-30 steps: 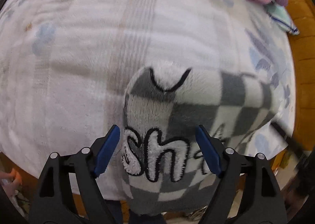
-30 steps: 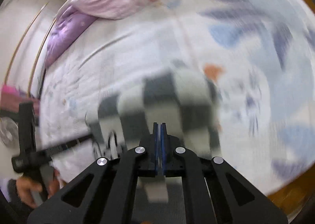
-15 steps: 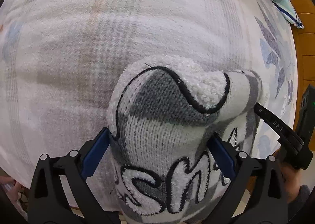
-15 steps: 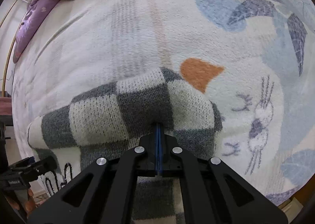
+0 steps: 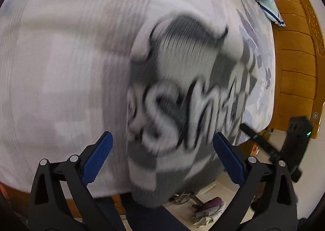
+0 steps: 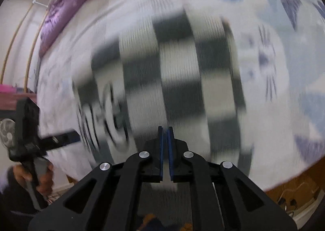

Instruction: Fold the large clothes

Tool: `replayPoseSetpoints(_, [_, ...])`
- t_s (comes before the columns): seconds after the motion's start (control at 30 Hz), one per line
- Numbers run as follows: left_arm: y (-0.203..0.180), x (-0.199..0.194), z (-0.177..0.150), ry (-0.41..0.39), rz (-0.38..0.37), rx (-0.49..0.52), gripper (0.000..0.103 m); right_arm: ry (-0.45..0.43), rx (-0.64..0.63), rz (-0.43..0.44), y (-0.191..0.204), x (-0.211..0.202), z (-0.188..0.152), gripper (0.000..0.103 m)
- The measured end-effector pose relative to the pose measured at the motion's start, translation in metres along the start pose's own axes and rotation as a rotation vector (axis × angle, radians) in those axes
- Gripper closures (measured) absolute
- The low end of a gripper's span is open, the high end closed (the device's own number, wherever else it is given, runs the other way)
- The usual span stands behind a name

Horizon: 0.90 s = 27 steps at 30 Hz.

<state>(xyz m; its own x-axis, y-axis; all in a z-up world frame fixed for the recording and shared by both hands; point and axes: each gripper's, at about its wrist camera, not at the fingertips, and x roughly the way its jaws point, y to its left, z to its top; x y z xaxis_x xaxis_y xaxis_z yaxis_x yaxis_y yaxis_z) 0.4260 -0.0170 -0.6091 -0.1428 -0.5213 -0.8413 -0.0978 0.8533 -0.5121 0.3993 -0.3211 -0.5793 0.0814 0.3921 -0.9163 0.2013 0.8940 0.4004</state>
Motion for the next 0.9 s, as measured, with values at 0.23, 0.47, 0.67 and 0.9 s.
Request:
replayPoseSetpoints(0.23, [0.009, 0.030, -0.065, -0.023, 0.062, -0.034, 0.004, -0.011, 0.085, 0.055, -0.034, 0.033, -0.022, 0.103])
replayPoseSetpoints(0.47, [0.007, 0.073, -0.101, -0.052, 0.068, -0.079, 0.004, -0.059, 0.090, 0.096, -0.042, 0.035, -0.029, 0.103])
replayPoseSetpoints(0.67, [0.025, 0.091, -0.123, -0.047, 0.017, -0.197, 0.004, -0.151, 0.201, 0.189, -0.064, 0.013, -0.056, 0.103])
replayPoseSetpoints(0.9, [0.017, 0.079, -0.118, 0.028, -0.006, -0.192, 0.058, -0.292, 0.469, 0.193, -0.090, -0.023, -0.109, 0.040])
